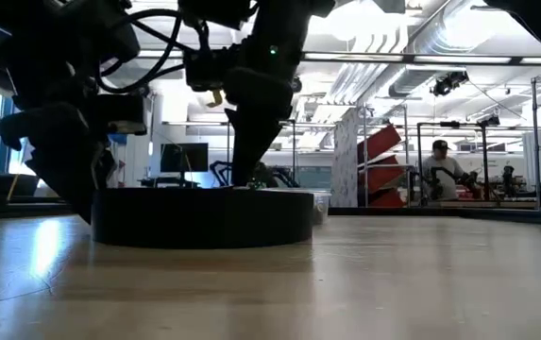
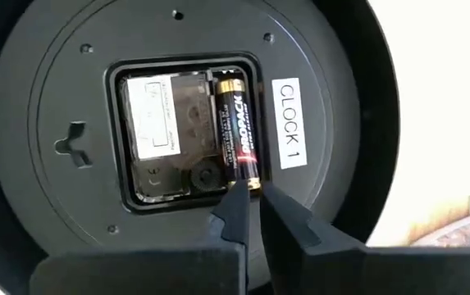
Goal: Insert battery
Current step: Insert the black battery into the black clock
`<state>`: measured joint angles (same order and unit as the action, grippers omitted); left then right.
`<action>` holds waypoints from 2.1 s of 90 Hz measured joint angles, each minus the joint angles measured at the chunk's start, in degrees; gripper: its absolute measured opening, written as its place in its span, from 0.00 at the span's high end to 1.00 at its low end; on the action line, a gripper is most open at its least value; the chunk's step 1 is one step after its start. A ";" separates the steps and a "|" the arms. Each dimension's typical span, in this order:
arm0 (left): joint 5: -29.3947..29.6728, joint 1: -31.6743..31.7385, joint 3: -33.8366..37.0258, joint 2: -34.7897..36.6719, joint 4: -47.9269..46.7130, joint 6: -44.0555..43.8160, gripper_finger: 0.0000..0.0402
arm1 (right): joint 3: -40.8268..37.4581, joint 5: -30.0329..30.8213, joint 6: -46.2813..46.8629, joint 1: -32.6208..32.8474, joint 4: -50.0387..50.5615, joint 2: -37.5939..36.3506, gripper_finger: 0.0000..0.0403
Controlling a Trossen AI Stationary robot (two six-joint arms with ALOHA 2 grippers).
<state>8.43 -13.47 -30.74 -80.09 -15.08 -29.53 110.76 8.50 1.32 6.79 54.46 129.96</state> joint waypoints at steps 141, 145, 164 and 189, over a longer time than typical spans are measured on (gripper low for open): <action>1.17 0.09 -0.02 0.00 1.81 1.30 0.47 | -0.26 0.07 -1.20 0.81 -10.93 2.92 1.00; 1.14 0.28 -0.02 0.00 1.48 1.56 0.47 | -0.28 0.68 -1.22 0.83 -11.01 2.92 1.00; 1.82 0.72 -0.02 2.81 -2.78 1.16 0.47 | 4.42 7.87 -3.15 2.47 -5.55 0.93 1.00; 10.01 -1.81 0.00 10.04 -4.78 0.85 0.47 | 6.23 4.48 -1.29 7.50 4.44 -2.15 1.00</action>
<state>18.43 -15.28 -30.74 -70.06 -19.86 -28.67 116.99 12.99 0.03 14.28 58.90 127.81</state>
